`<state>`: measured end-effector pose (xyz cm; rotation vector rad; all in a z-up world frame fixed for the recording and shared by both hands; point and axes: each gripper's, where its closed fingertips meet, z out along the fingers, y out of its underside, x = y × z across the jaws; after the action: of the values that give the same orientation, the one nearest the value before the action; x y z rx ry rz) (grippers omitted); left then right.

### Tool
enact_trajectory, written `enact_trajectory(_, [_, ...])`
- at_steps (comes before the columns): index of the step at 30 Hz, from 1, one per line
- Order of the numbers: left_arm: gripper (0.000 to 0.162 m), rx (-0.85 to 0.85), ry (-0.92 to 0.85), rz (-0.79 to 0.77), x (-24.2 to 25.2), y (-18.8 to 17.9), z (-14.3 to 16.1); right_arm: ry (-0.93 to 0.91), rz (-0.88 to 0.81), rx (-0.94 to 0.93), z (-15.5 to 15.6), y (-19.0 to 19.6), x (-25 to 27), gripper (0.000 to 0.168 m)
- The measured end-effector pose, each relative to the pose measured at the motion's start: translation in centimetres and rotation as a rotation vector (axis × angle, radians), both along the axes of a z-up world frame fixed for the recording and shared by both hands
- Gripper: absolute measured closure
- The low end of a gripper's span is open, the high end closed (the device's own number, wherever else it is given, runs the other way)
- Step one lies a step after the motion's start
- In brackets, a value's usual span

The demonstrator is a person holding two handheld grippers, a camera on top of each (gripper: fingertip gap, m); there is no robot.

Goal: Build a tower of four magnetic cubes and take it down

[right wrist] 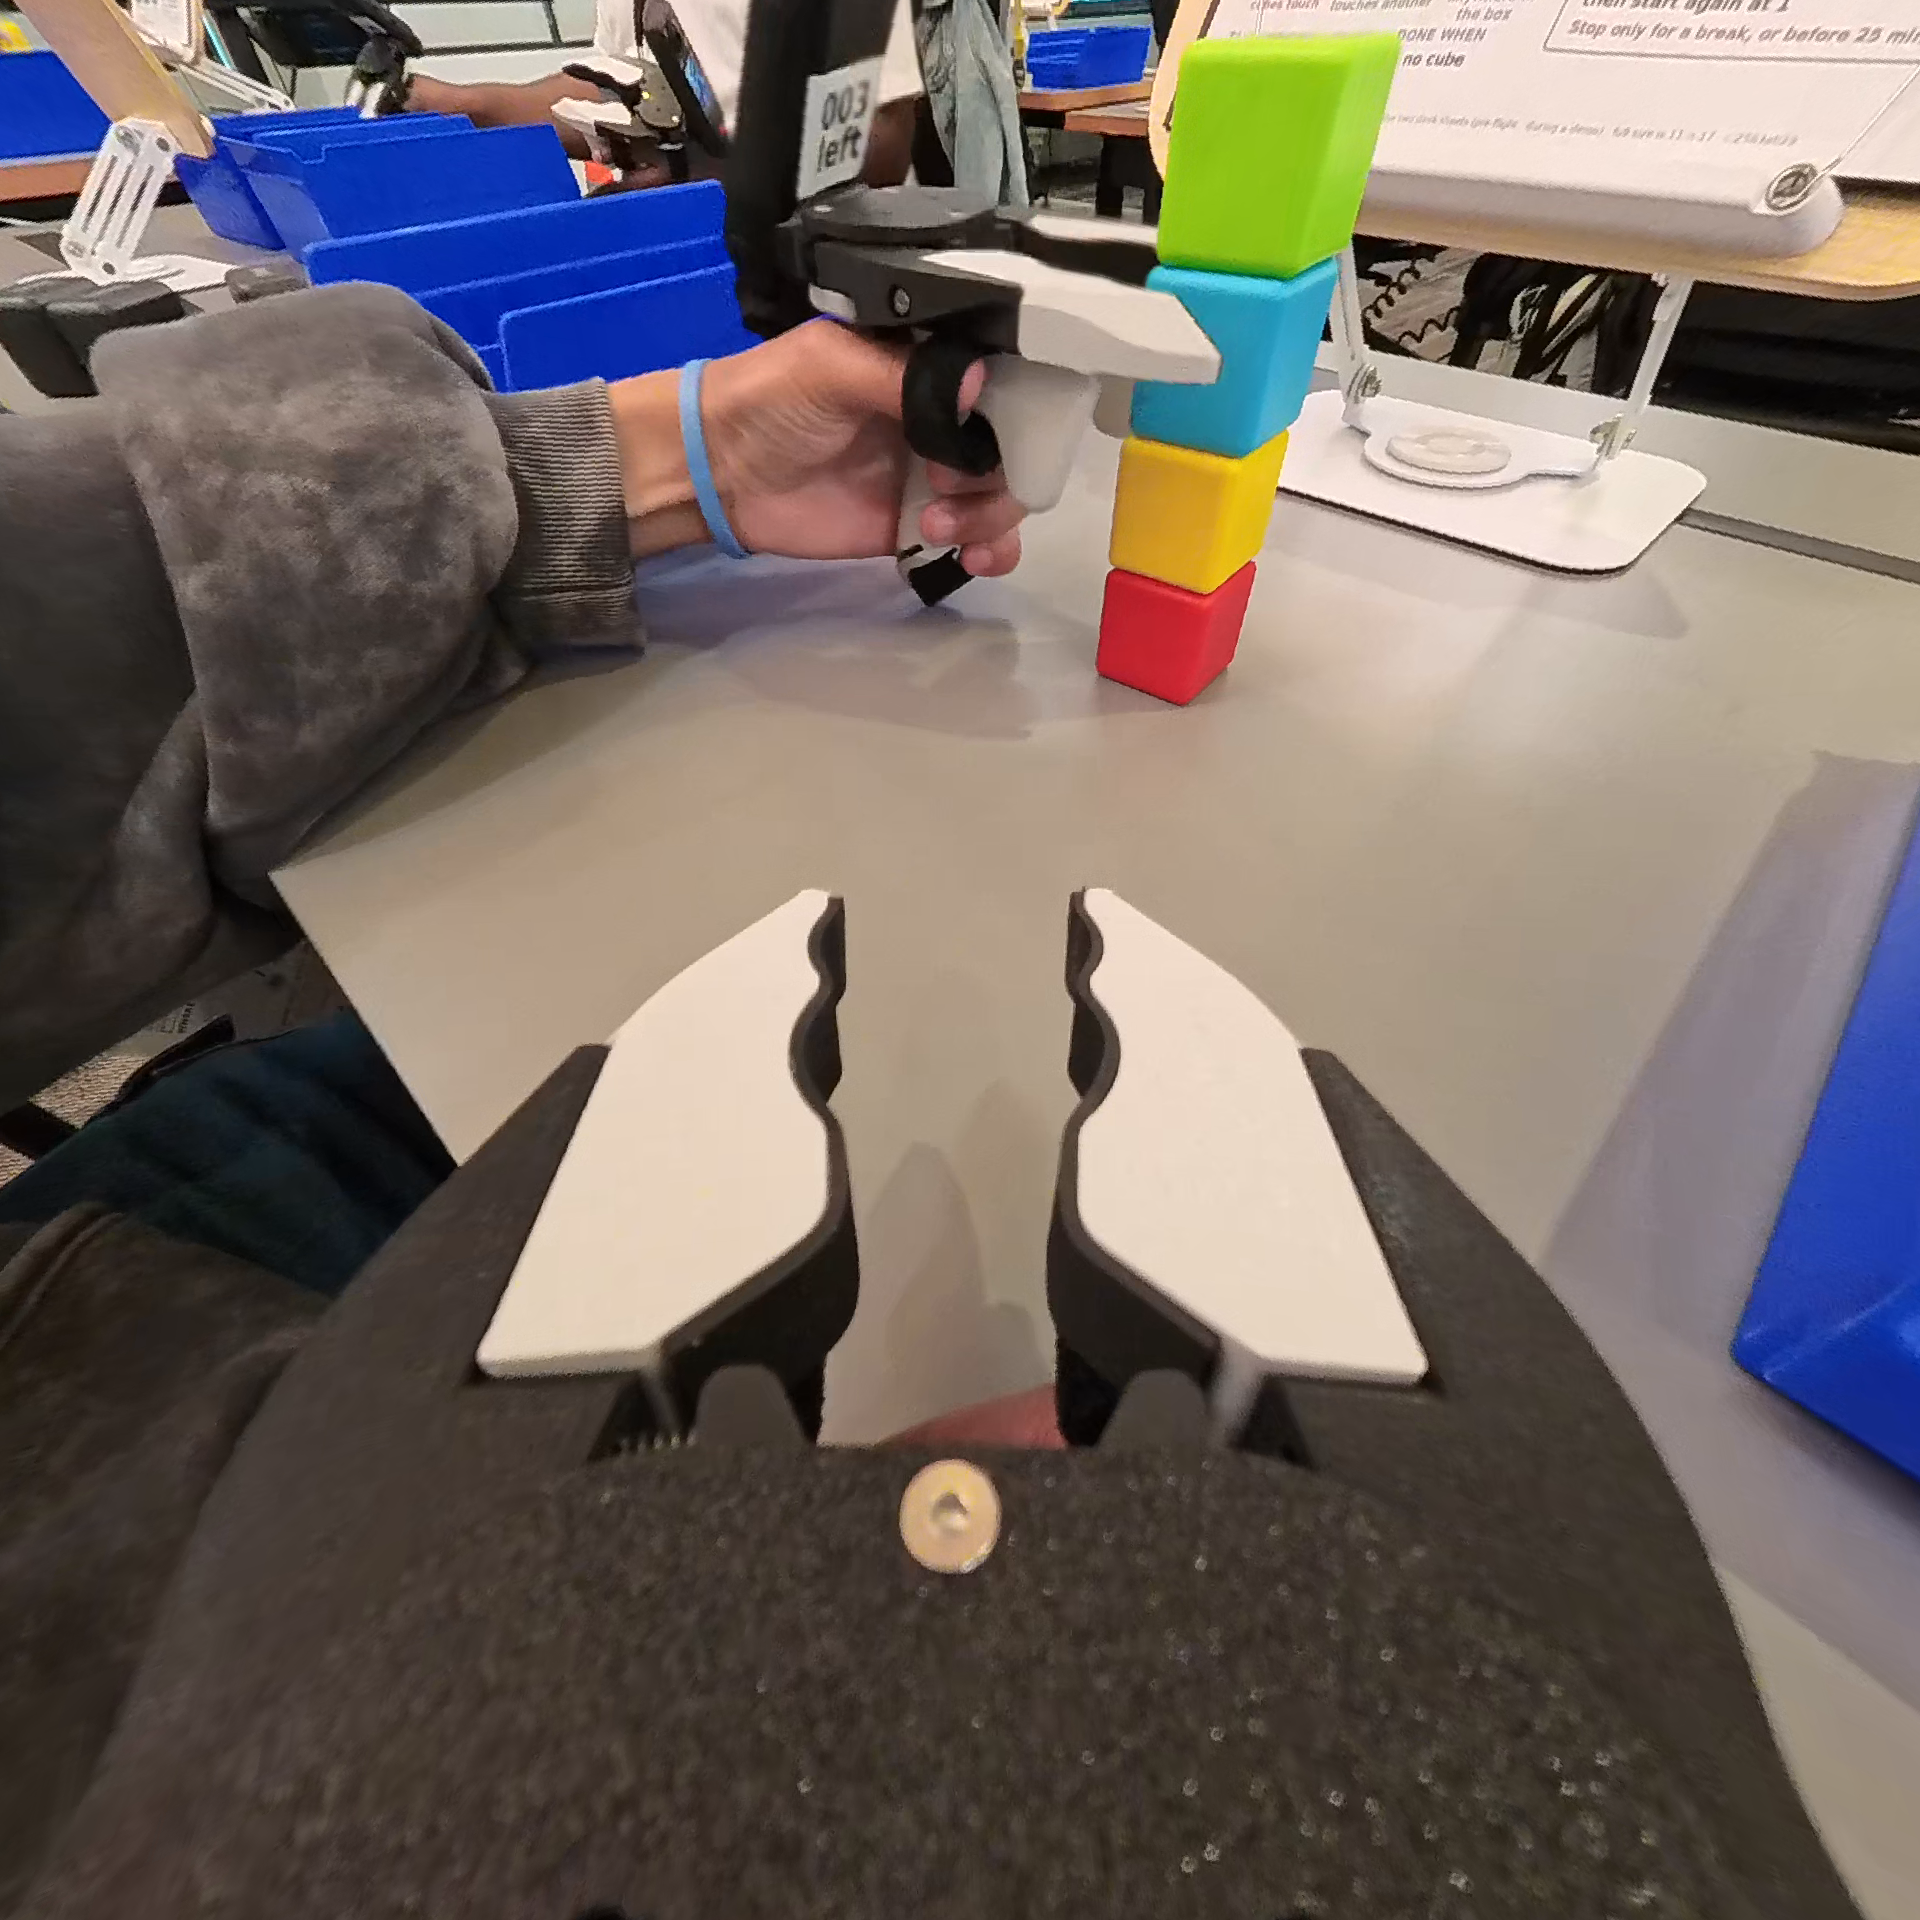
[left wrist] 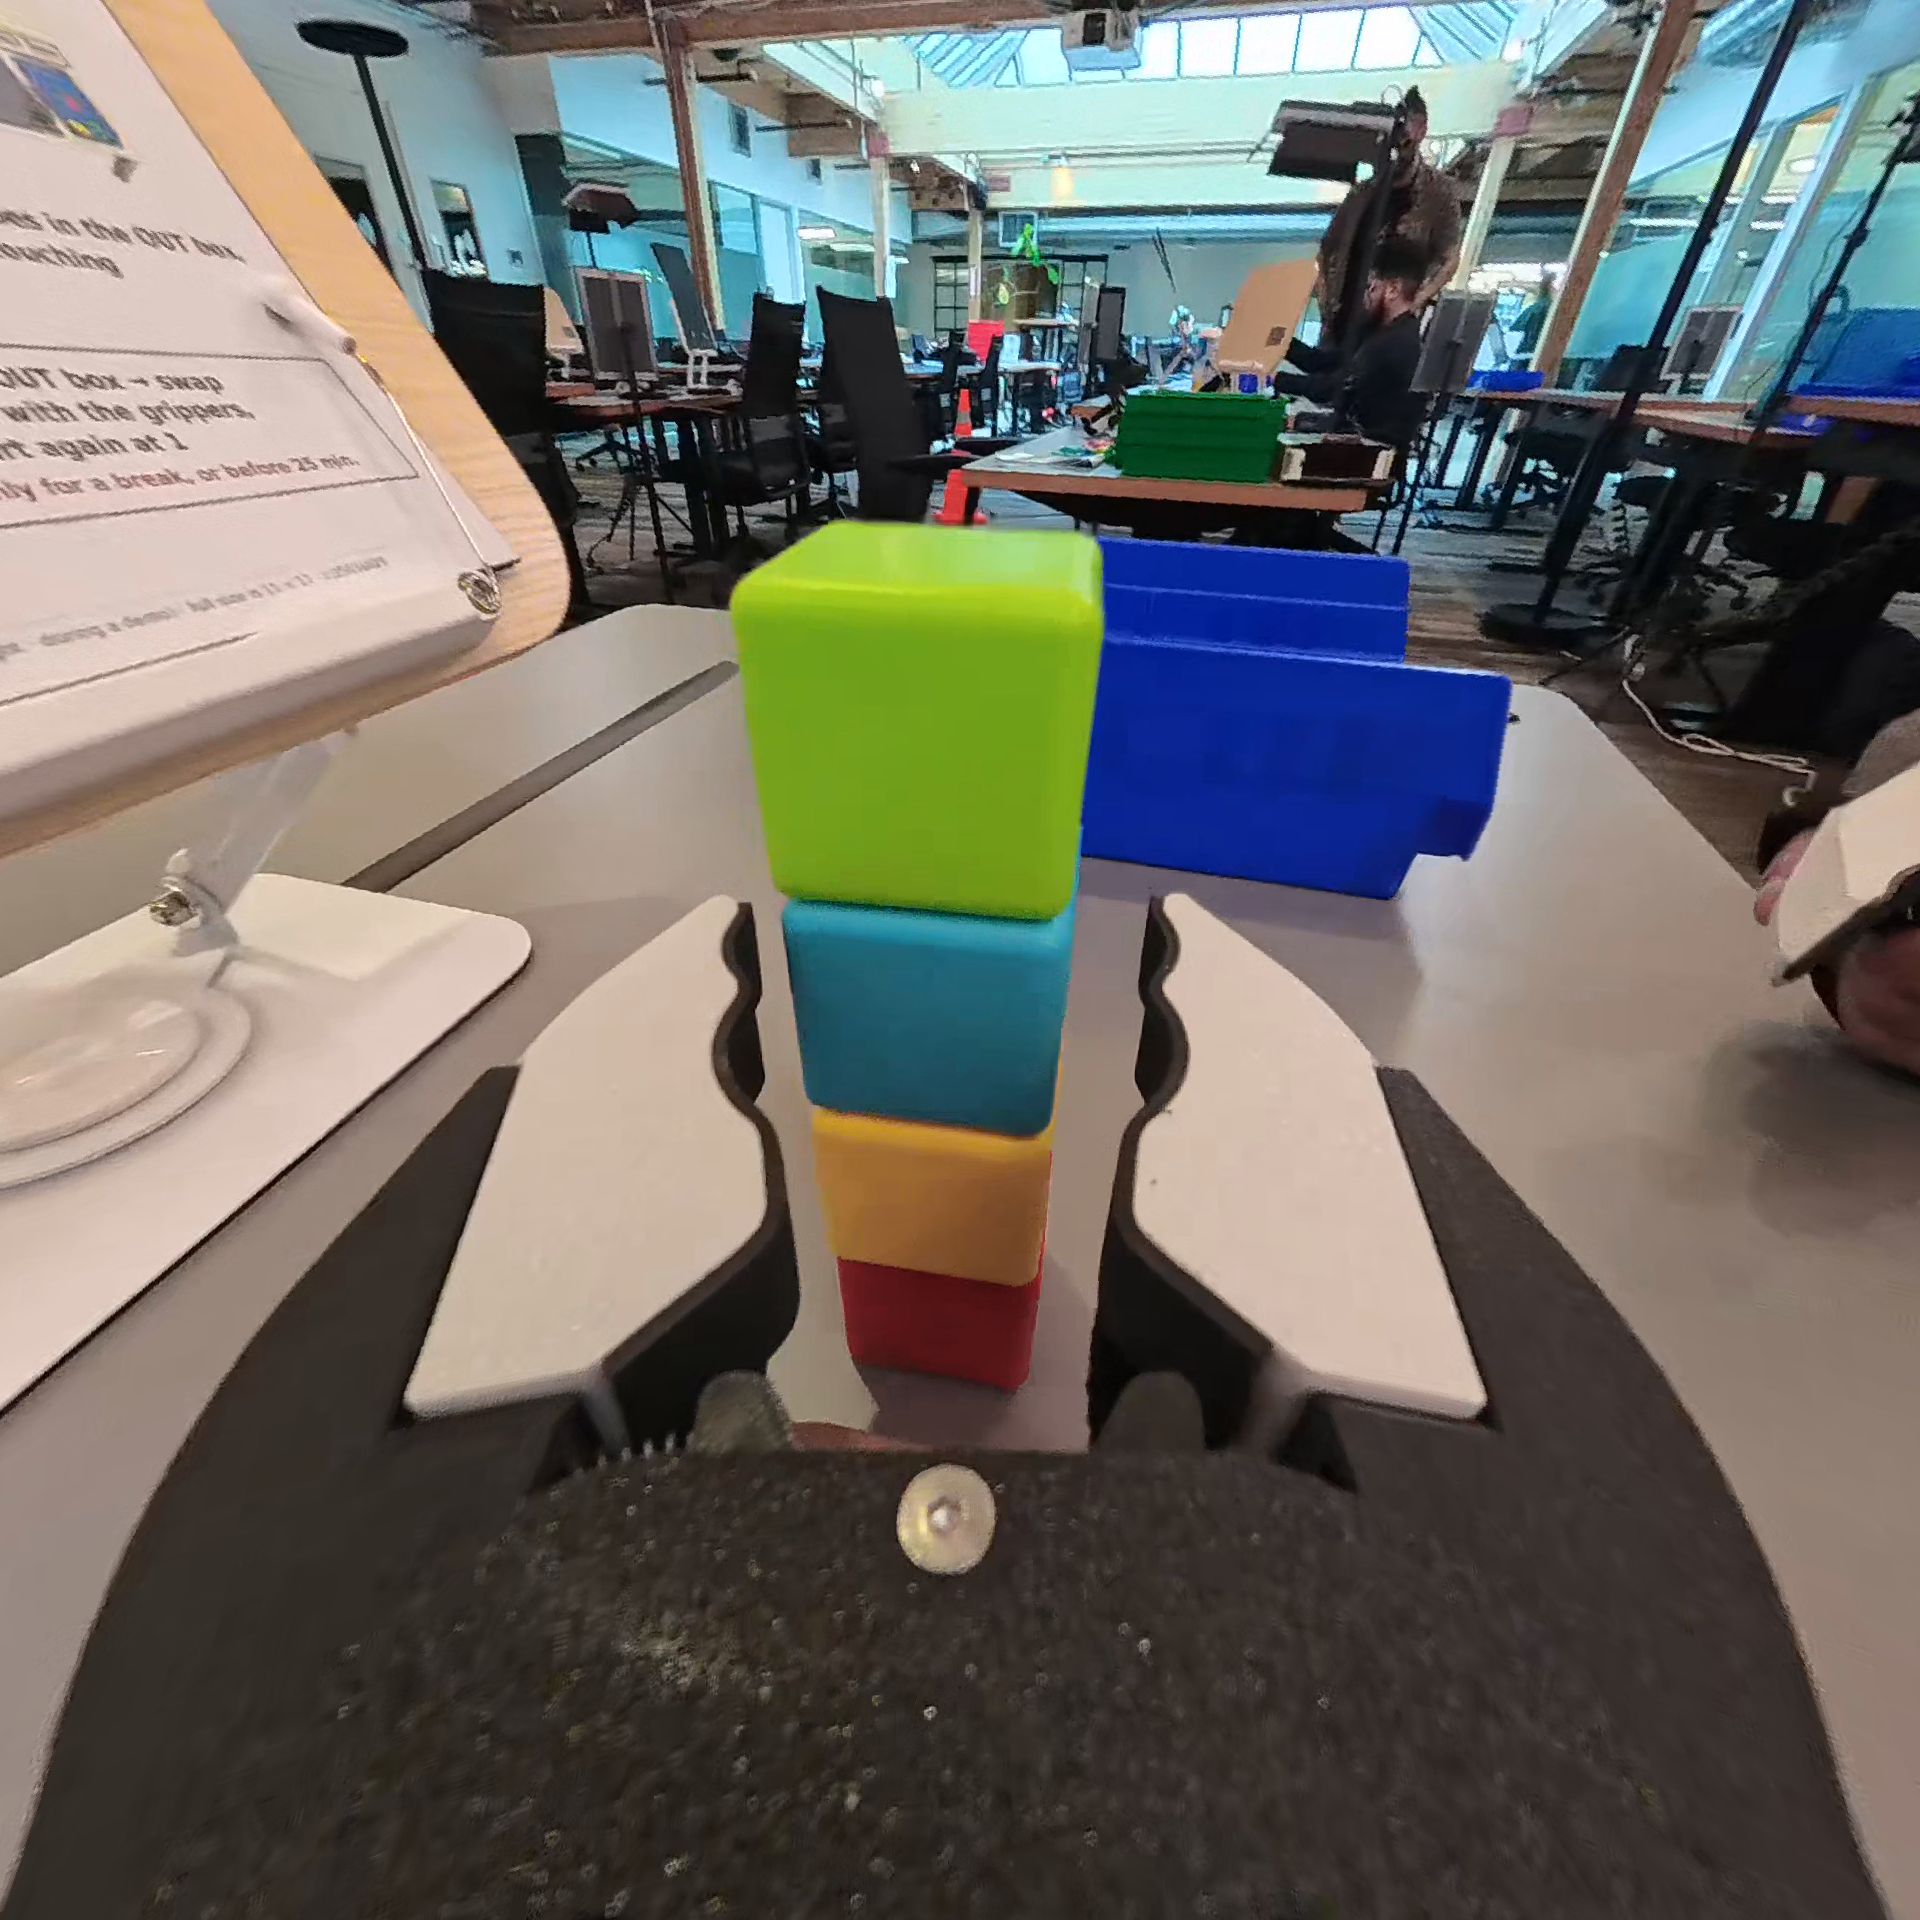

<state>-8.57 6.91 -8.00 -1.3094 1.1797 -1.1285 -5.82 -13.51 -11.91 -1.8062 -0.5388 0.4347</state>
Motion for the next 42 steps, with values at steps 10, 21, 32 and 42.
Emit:
enact_trajectory(10, [0.113, 0.029, 0.037, -0.082, 0.3, -0.5, -0.9, -0.019, 0.036, 0.018, 0.8, 0.2, -0.5, 0.127])
enact_trajectory(21, [0.113, 0.007, 0.037, -0.177, 0.6, -1.7, -0.9, -0.563, 0.345, 0.095, 13.5, 11.1, -0.7, 0.115])
enact_trajectory(32, [0.113, -0.006, 0.032, -0.219, 0.1, -2.0, -0.9, -0.16, 0.496, -0.117, 7.7, 19.3, -3.5, 0.106])
enact_trajectory(42, [0.113, -0.005, 0.028, -0.243, 0.1, -2.4, -0.9, -0.039, 0.617, -0.032, 6.7, 19.1, -5.3, 0.118])
